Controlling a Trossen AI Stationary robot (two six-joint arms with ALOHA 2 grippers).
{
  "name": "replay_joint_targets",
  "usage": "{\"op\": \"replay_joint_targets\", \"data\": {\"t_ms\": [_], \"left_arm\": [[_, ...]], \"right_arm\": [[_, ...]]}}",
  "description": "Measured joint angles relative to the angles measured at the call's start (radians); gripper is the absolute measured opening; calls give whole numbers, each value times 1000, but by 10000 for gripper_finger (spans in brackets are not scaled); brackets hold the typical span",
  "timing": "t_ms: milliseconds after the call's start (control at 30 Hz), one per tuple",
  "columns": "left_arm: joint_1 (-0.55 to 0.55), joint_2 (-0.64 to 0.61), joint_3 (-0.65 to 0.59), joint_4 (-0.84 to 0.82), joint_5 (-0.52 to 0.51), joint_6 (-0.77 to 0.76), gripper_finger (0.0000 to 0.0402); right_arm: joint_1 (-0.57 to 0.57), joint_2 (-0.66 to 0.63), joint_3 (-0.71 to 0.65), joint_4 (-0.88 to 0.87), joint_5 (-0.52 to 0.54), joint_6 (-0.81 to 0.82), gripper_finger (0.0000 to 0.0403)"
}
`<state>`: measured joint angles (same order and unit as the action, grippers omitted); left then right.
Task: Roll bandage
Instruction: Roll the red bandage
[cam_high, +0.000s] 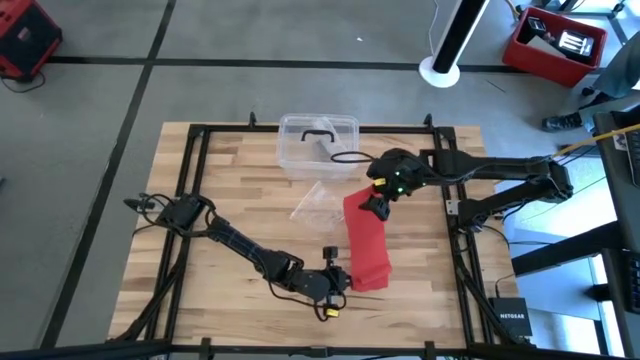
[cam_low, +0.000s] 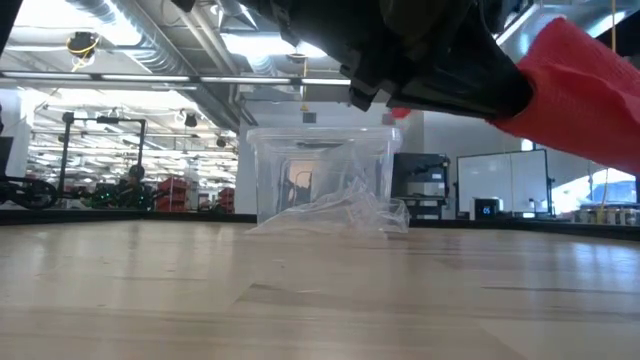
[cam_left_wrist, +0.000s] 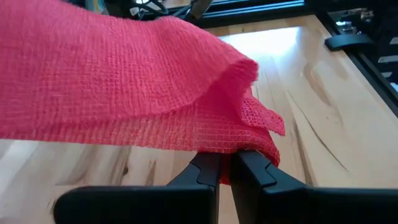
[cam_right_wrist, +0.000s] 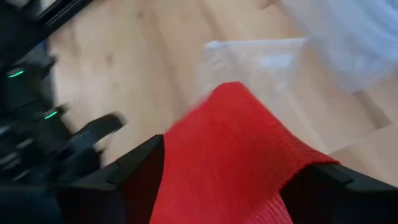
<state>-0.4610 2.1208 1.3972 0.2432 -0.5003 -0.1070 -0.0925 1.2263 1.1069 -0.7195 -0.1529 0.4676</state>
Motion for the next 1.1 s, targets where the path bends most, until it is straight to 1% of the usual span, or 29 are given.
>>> {"op": "replay_joint_targets", "data": {"t_ms": [100,200,233,300,333,367,400,467,533,633,733,833,900,967,1033,1100], "left_arm": [[0,0,0,2,0,0,13],[0,0,0,0,0,-1,13],[0,0,0,0,-1,-1,13],[0,0,0,5,-2,0,13],[0,0,0,8,-1,2,13],[0,0,0,9,-2,2,13],[0,0,0,7,-2,1,13],[1,0,0,3,-1,-5,13],[0,0,0,2,0,-5,13],[0,0,0,6,0,3,13],[1,0,0,6,-1,5,13],[3,0,1,8,0,6,13],[3,-4,1,7,-1,10,13],[-1,-23,0,-3,-1,20,13],[-5,-62,7,-12,-1,37,13],[-7,-122,18,-39,0,53,13]], "right_arm": [[0,-1,52,-80,-9,-2,280],[0,-1,68,-100,23,-1,280],[1,-1,69,-93,58,-1,280],[4,4,58,-47,174,5,280],[12,5,45,-23,212,19,280],[15,6,32,-16,222,28,280],[13,12,24,-16,197,35,280],[13,26,23,-43,79,51,280],[15,36,23,-119,-31,52,280],[15,37,39,-220,-100,77,280],[13,35,90,-314,-86,79,280],[14,23,147,-337,-46,73,280],[17,8,183,-348,-46,62,280],[47,-14,205,-379,-39,49,280],[97,-59,208,-401,-10,26,280],[162,-114,197,-407,58,12,280]]}}
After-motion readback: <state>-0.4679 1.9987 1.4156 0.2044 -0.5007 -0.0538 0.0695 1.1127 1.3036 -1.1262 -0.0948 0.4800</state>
